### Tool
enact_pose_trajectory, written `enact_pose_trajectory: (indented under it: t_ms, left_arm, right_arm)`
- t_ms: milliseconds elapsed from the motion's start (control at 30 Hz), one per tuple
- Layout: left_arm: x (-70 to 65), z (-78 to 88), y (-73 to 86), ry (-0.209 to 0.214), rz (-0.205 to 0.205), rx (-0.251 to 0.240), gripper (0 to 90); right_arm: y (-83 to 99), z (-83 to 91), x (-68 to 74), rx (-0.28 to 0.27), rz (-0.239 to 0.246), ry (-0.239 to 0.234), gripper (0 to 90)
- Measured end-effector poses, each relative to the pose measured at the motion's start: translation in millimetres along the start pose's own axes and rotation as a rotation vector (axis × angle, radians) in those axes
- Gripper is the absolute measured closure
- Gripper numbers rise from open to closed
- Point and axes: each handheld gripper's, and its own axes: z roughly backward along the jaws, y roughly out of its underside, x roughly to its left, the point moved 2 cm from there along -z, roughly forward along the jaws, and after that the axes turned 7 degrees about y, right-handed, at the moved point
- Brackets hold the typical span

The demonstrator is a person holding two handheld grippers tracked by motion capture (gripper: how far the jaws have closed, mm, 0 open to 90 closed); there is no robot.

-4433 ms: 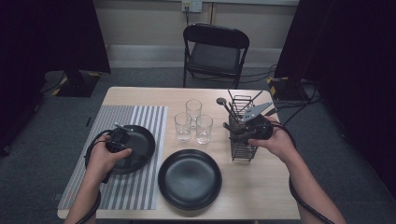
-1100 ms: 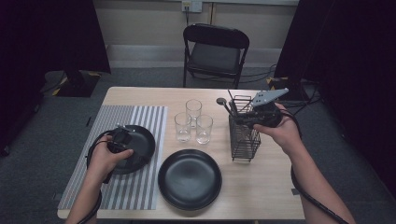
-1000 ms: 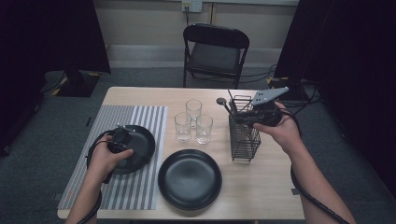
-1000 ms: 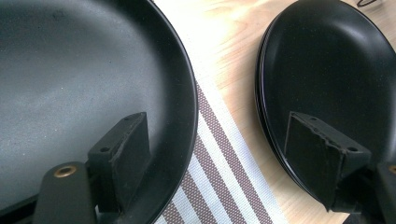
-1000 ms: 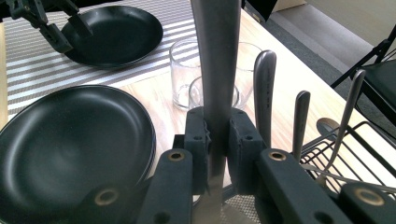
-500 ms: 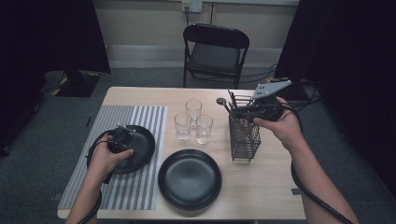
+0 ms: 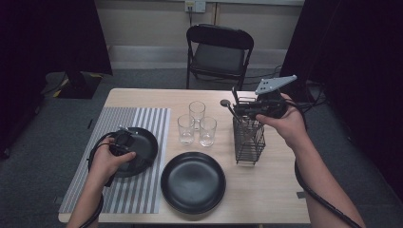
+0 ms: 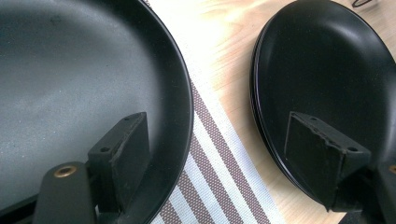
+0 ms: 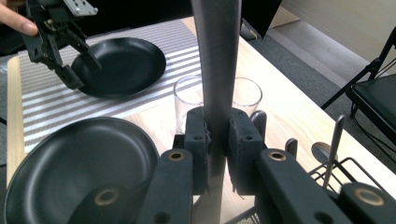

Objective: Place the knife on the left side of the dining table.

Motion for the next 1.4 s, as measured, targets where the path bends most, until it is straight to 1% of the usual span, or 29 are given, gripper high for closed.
enact_pose_trajectory:
  t_ms: [200,400,533,567,933,1200,1400]
  left_arm:
    - [-1.7,-0.8,-0.2,0.004,0.007,-0.007,21.7]
    - [-1.7,1.2,-0.4,0.002,-0.003,-0.006,21.7]
    - [-2.7,1.4,-0.7,0.004,0.0,-0.01,21.7]
    - [-2.6,1.8,-0.8,0.004,-0.005,-0.005,21.7]
    - [-4.7,2.5,-1.2,0.001,-0.007,-0.009,21.7]
    - [-6.7,1.5,-1.4,0.003,-0.012,-0.006,21.7]
    - [-7.0,2.1,-1.3,0.006,-0.015,-0.006,21.6]
  right_arm:
    - [-8.7,2.9,1.3,-0.004,0.006,0.002,80.5]
    - [-15.4,4.6,3.7,-0.007,0.013,0.003,80.5]
    - [-20.3,6.6,5.2,-0.011,0.015,0.003,80.5]
    - [-21.1,7.0,5.6,-0.012,0.013,0.004,80.5]
    - [-32.1,14.4,14.0,-0.037,0.016,-0.002,80.5]
    - [-32.8,13.5,22.1,-0.047,0.012,-0.005,80.6]
    - [-28.0,7.6,29.8,-0.037,0.017,-0.035,80.5]
